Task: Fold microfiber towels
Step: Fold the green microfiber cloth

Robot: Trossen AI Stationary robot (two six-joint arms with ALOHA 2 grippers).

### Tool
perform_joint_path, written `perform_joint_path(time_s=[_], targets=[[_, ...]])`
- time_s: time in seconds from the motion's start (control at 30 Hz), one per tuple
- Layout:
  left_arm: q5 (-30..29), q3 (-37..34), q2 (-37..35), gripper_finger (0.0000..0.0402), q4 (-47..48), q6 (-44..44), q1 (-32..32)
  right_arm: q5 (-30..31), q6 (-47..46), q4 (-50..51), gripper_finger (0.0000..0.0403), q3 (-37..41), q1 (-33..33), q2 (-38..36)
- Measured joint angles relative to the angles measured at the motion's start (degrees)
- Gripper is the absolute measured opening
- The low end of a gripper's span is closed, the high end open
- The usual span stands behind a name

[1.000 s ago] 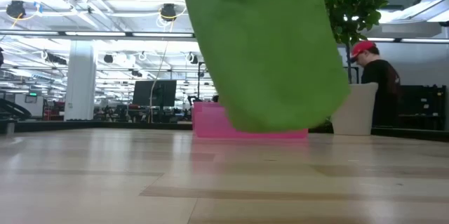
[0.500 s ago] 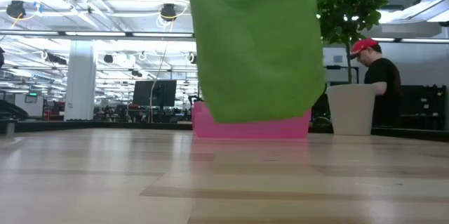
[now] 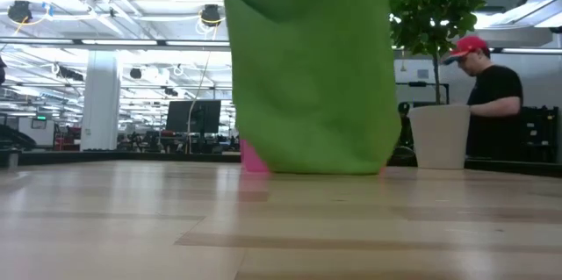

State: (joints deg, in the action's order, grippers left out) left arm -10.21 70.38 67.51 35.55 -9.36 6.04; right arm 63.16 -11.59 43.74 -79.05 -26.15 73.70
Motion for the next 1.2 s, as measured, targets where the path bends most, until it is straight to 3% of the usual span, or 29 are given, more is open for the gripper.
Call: perform_joint_path(time_s=[0.23,0.6,0.73,0.97,1.2], targets=[[7.0,-5.2,0.0,0.0001,0.4,10.5,-9.8,-0.3,-28.5,15.0,0.0006,0.0,-10.2,7.7],[6.9,-16.1,0.0,0.0001,-15.0,22.3,-24.3,-2.3,-52.5,14.2,0.0008,0.1,-22.5,17.1],[6.9,-19.7,0.0,0.0,-21.8,26.2,-27.9,-6.5,-60.8,13.8,0.0008,0.0,-25.1,19.4],[6.3,-24.5,0.0,0.0,-23.0,29.5,-30.4,-11.9,-65.8,14.5,0.0008,0.0,-25.6,23.8],[-1.2,-26.4,0.0,0.0,-23.3,25.8,-27.8,-16.1,-74.3,25.3,0.0008,0.0,-22.1,24.0]])
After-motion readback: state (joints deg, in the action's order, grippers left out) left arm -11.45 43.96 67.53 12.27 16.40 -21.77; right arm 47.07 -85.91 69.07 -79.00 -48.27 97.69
